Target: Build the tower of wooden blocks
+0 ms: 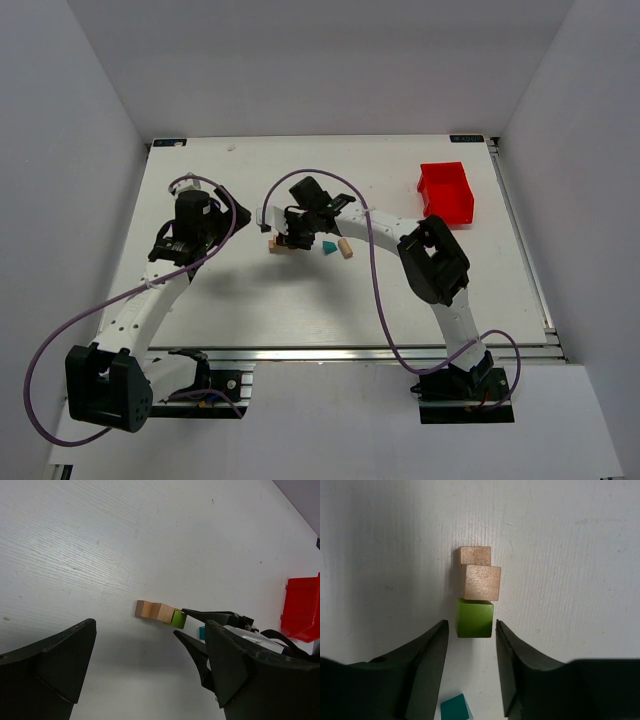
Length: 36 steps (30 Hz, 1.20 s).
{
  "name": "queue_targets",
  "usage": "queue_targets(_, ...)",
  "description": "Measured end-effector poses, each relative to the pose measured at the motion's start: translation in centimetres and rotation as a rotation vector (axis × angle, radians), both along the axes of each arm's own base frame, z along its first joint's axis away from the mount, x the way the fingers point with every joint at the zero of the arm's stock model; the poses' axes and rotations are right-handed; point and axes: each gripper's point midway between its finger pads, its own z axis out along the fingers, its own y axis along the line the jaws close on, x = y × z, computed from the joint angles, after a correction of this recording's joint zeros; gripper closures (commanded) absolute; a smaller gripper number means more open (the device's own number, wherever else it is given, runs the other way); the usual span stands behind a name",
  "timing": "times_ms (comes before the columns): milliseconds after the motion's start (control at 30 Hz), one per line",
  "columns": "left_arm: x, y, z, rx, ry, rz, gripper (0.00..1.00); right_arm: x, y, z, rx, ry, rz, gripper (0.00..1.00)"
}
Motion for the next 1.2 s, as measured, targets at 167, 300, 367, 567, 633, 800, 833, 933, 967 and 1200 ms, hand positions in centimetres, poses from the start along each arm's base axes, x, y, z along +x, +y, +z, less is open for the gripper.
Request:
queue_targets(167,0.00,-0.08,-0.07,-0.002,0.002,-0.004,0.02,0.01,-0.01,-0.02,0.000,0.000,-0.002,0.43)
queue_targets(300,-0.01,-0.16,-0.09,-0.004,0.004,-0.008,0.02,0.06,-0.03,-0.03,-0.002,-0.002,-0.003,0.49)
queue_targets(367,-0.01,-0.22,-0.08,-0.006,0.003,-0.010,0.02,0.07,-0.04,-0.03,-0.002,-0.003,-0.002,0.56)
queue_targets(567,0.00,-0.31,-0.04,-0.009,0.002,-0.014,0.02,0.02,-0.02,-0.03,-0.002,0.000,-0.003,0.59)
queue_targets(633,0.01,-0.33,-0.02,-0.010,0.001,-0.015,0.02,0.00,-0.01,-0.03,-0.002,0.000,-0.003,0.60)
queue_targets(800,0.02,-0.34,-0.01,-0.010,0.000,-0.015,0.02,-0.19,0.16,-0.01,-0.001,0.001,0.000,0.64)
queue_targets(833,0.03,-0.34,0.00,-0.010,0.000,-0.015,0.02,-0.24,0.23,0.01,0.000,0.001,0.001,0.64)
queue_targets(933,0.02,-0.34,-0.01,-0.010,0.000,-0.015,0.02,-0.32,0.45,0.10,0.003,0.000,0.003,0.64)
queue_targets(967,0.02,-0.34,-0.01,-0.010,0.000,-0.015,0.02,-0.32,0.52,0.09,0.004,0.000,0.002,0.64)
queue_targets(1200,0.02,-0.34,-0.01,-0.010,0.000,-0.016,0.02,-0.12,0.79,0.07,0.014,0.000,-0.009,0.63)
